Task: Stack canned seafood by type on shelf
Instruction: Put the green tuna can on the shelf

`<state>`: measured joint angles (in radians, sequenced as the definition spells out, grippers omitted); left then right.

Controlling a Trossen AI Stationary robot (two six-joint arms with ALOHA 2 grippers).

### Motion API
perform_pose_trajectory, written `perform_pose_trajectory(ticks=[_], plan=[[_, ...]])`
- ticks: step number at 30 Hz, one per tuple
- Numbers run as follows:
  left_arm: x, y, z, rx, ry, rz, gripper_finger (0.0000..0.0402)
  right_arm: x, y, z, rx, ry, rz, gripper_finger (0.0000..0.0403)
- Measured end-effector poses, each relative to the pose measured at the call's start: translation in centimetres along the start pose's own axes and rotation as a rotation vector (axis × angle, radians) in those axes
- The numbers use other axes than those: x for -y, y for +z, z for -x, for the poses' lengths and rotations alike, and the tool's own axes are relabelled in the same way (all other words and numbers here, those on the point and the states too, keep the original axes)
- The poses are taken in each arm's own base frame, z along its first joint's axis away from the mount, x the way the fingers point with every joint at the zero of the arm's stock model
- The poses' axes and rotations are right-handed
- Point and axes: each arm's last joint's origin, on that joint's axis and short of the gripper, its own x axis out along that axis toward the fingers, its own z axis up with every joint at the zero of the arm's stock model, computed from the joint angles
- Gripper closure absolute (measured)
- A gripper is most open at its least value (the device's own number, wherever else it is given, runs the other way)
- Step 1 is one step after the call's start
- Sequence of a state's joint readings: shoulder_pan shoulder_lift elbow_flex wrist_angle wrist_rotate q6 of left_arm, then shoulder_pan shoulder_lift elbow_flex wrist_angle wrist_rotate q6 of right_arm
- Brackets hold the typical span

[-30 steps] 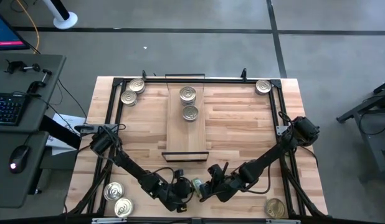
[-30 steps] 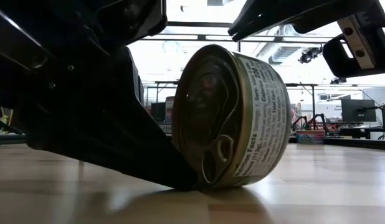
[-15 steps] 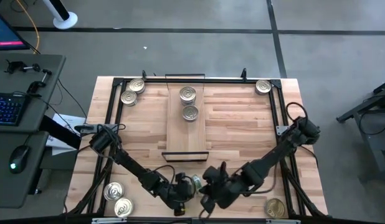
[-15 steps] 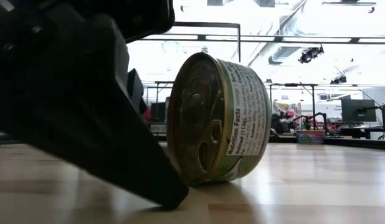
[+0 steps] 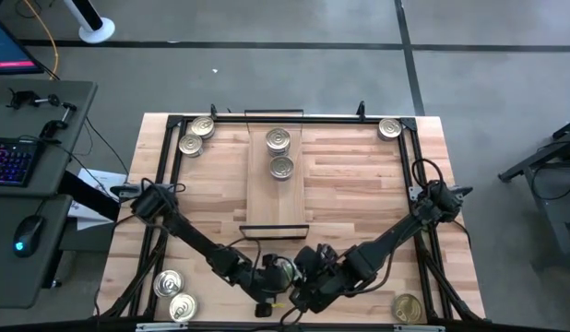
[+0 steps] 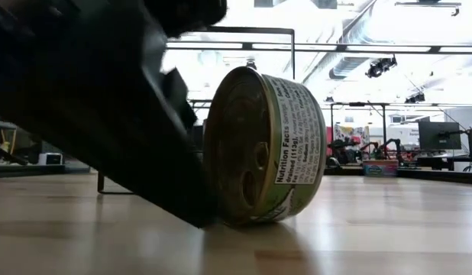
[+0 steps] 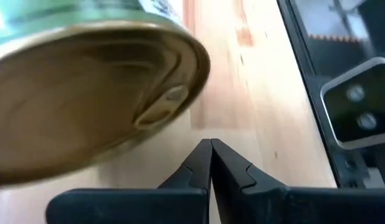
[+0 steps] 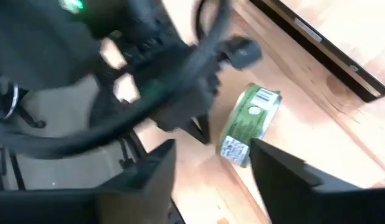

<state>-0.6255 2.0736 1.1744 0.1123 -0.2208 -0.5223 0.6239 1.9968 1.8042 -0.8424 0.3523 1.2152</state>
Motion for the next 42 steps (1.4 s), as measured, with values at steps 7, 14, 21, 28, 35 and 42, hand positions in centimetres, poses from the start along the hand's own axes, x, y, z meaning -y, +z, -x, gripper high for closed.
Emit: perform_pose_trajectory(ticks=[7,14,21,28,35,42], plan=[[0.5,-0.1,3.1,-0.122,0.06,-0.051,0.0401,0.6,-0.3,-0.5,-0.008,-0.066,-0.115,0.015],[1.5,-1.9,8.0,-0.229,0.145,-0.016,0.0401,0.5,-1.8,-4.2,-0.075,-0.105,-0.162,0.0149],[2.1,-3.0,11.8,-0.091,0.188,0.144,0.0402,1.2,-1.6,-5.5,-0.012,-0.174,-0.221,0.0149],[2.4,-3.5,12.3,-0.035,0.217,0.237,0.0401,1.3,-1.6,-6.4,-0.018,-0.177,-0.211,0.0149],[2.5,-3.5,12.2,-0.026,0.209,0.248,0.0401,1.3,-1.8,-7.1,-0.026,-0.175,-0.207,0.0149],[2.4,-3.4,12.1,-0.022,0.217,0.226,0.0401,1.2,-1.7,-7.2,-0.011,-0.17,-0.209,0.0149]])
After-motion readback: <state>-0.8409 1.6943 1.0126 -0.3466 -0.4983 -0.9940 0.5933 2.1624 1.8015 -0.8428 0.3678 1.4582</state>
